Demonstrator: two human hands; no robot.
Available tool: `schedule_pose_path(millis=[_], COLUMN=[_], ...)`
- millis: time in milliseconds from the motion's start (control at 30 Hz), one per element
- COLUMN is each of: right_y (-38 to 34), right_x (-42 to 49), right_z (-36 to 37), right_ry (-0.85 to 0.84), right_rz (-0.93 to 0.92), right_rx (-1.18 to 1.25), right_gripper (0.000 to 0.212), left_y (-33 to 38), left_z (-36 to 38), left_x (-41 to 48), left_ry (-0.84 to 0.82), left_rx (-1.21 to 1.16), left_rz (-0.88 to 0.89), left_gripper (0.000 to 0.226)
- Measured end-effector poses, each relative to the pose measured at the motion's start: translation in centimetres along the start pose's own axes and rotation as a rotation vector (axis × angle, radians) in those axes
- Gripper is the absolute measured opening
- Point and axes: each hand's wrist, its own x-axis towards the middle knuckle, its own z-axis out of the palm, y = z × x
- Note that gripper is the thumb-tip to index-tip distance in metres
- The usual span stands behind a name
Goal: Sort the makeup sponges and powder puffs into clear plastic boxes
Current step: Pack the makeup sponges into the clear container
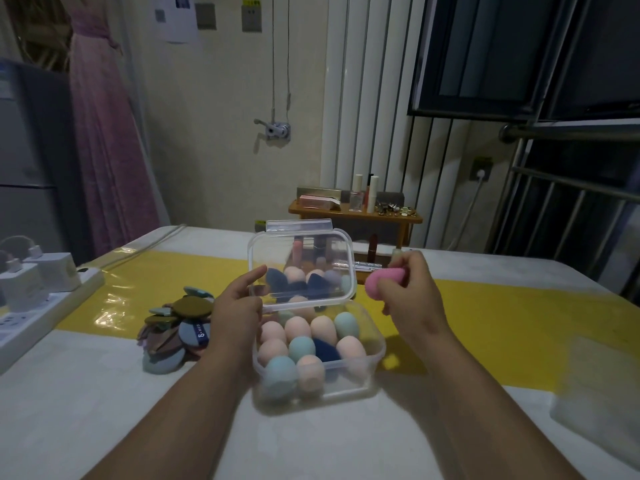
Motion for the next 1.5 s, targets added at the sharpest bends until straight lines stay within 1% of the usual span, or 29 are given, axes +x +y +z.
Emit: schedule_pose_path(millis=[33, 67, 100, 167, 233, 267, 367, 433, 500, 600, 667, 700, 767, 833, 900, 967, 1000, 1067, 1133, 1267, 1333, 1400, 1500], right_y=[-0.4, -0.7, -0.9, -1.2, -1.3, -1.3, -1.9, -2.3, -2.7, -3.0, -3.3, -3.4, -3.9, -4.2, -4.6, -4.9, -5.0, -5.0, -5.0, -4.8, -4.8, -4.9, -5.1], right_x=[-0.2, -0.4, -0.5, -0.7, -0.8, -0.7, -0.9, -1.0, -1.2, -1.4, -1.5, -1.6, -1.9, -2.2, -2.4, -2.5, -2.5, -2.3, -2.3, -2.6, -2.5, -2.6, -2.4], right_z=[0.1, 0.3, 0.4, 0.7, 0.6, 0.5, 0.4, 0.4, 0.2, -0.1, -0.3, -0.3, -0.1, 0.3, 0.8, 1.0, 1.0, 1.0, 1.2, 1.6, 1.9, 2.3, 2.9], right_ry=[-0.087, -0.177, -0.257, -0.365, -0.416, -0.438, -0.500, -0.543, -0.592, -0.660, -0.709, -0.736, -0.788, -0.831, -0.867, -0.900, -0.917, -0.942, -0.927, -0.898, -0.862, -0.832, -0.868], right_rz=[0.038, 0.048, 0.032, -0.011, -0.019, -0.024, -0.029, 0.010, 0.042, 0.019, 0.047, 0.060, 0.054, 0.032, 0.016, 0.018, 0.016, 0.008, 0.014, -0.034, 0.002, 0.079, 0.103], right_rx=[0.044, 0.030, -0.022, -0.102, -0.130, -0.149, -0.171, -0.116, -0.113, -0.187, -0.186, -0.196, -0.280, -0.422, -0.535, -0.574, -0.581, -0.599, -0.629, -0.741, -0.758, -0.762, -0.867], right_gripper=[0.039, 0.045, 0.046, 0.034, 0.024, 0.024, 0.027, 0.037, 0.042, 0.040, 0.035, 0.037, 0.041, 0.040, 0.031, 0.021, 0.019, 0.020, 0.022, 0.021, 0.020, 0.019, 0.010], left_y=[0.0, 0.0, -0.1, -0.2, -0.2, -0.2, -0.1, 0.0, 0.0, -0.1, -0.2, -0.2, -0.3, -0.3, -0.3, -0.4, -0.4, -0.5, -0.5, -0.6, -0.6, -0.6, -0.5], left_z=[0.0, 0.1, 0.1, 0.2, 0.3, 0.4, 0.4, 0.4, 0.3, 0.3, 0.3, 0.3, 0.3, 0.3, 0.3, 0.2, 0.2, 0.2, 0.2, 0.2, 0.2, 0.2, 0.3], left_x=[-0.1, -0.2, -0.3, -0.5, -0.6, -0.6, -0.6, -0.6, -0.6, -0.5, -0.5, -0.5, -0.4, -0.4, -0.4, -0.4, -0.4, -0.3, -0.2, 0.0, 0.1, 0.1, 0.1], left_ry=[-0.002, -0.003, -0.005, -0.008, -0.012, -0.012, -0.014, -0.016, -0.015, -0.015, -0.013, -0.012, -0.013, -0.014, -0.018, -0.021, -0.021, -0.020, -0.020, -0.018, -0.021, -0.027, -0.023], left_rx=[0.001, 0.005, 0.005, -0.001, -0.006, -0.006, -0.015, -0.026, -0.039, -0.030, -0.024, -0.021, -0.017, -0.016, -0.028, -0.027, -0.024, -0.017, -0.030, -0.051, -0.045, -0.039, -0.035], left_rz=[-0.002, -0.006, -0.007, -0.007, -0.008, -0.010, -0.010, -0.009, -0.011, -0.012, -0.010, -0.009, -0.007, -0.005, 0.001, 0.001, -0.002, -0.003, -0.004, -0.006, -0.001, 0.006, 0.015], left_gripper=[0.071, 0.071, 0.070, 0.071, 0.070, 0.070, 0.070, 0.071, 0.072, 0.072, 0.072, 0.073, 0.072, 0.071, 0.070, 0.071, 0.071, 0.071, 0.071, 0.072, 0.073, 0.072, 0.073])
